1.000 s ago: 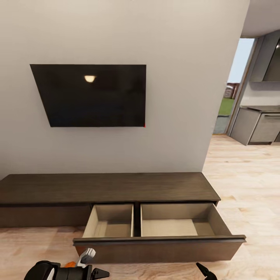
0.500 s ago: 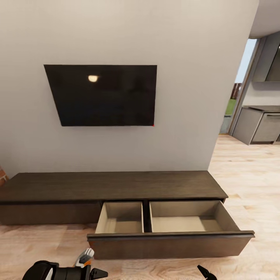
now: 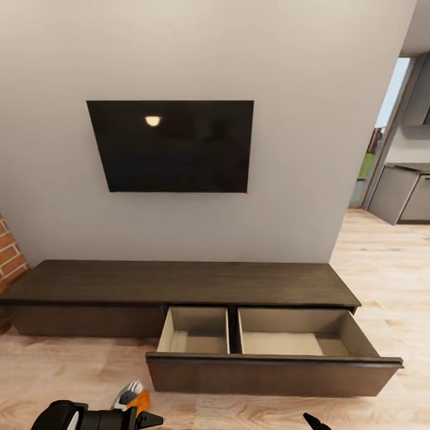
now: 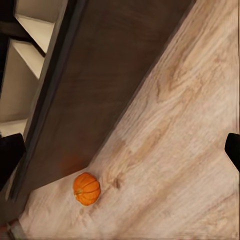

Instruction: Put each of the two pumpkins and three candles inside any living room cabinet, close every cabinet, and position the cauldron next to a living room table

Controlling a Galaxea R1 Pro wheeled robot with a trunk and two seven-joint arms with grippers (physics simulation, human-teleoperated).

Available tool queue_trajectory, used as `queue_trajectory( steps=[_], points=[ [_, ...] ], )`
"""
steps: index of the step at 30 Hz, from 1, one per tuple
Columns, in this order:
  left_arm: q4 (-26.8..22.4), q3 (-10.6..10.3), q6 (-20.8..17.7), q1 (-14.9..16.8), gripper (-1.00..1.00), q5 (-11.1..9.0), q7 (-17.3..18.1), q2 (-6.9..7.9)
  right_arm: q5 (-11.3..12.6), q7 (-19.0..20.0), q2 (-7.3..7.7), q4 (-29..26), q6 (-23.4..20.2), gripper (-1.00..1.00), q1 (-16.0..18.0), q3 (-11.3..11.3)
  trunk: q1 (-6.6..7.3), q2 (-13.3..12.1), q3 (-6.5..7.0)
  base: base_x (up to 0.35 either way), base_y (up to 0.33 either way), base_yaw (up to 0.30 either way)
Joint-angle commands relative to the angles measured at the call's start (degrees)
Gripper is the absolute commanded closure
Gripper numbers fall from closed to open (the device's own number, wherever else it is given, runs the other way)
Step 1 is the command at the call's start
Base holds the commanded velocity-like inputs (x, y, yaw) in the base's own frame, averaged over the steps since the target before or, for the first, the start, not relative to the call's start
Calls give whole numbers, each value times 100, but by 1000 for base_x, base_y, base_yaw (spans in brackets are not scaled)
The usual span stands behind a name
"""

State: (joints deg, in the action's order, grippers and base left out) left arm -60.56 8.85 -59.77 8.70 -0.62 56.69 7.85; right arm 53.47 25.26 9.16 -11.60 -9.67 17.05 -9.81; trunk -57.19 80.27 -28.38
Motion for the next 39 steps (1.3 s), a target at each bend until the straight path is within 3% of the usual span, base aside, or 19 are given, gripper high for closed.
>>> queue_trajectory(
  steps=[1, 13, 15, 19, 21, 25, 34, 39],
  points=[
    [0, 1, 0, 0, -100, 1, 1, 2, -32, -63, -4, 0, 0, -100, 0, -1, 0, 0, 0, -2, 1, 273],
    [0, 3, 1, 0, -100, 1, 0, 9, -110, -398, -51, -8, 0, -100, 0, 30, 0, 0, 0, -92, 70, 291],
    [0, 7, 1, 0, -100, 1, 0, 17, -121, -542, -107, -40, 3, -100, 0, 208, 0, 0, 0, -16, 13, 294],
    [0, 30, 1, 0, -100, -5, 7, 103, -157, -1104, -207, -378, 5, -100, 0, 772, 0, 0, 0, -12, 113, 294],
    [0, 71, 1, 0, -100, -7, 8, 116, -159, -1355, -227, -474, 5, -100, 0, 894, 0, 0, 0, 18, 230, 294],
    [0, 124, 2, 0, -100, -5, -1, 127, -166, -1733, -302, -563, 8, -100, 0, 1010, 0, 0, 0, 126, 247, 294],
    [0, 141, 8, 0, -100, 0, -9, 129, -170, -1750, -360, -580, 14, -100, 0, 1074, 0, 0, -4, 210, 234, 122],
    [0, 143, 8, 0, -100, 1, -10, 129, -166, -1749, -362, -575, 83, -100, 0, 1377, 0, 0, -4, 40, 306, 4]
  ],
)
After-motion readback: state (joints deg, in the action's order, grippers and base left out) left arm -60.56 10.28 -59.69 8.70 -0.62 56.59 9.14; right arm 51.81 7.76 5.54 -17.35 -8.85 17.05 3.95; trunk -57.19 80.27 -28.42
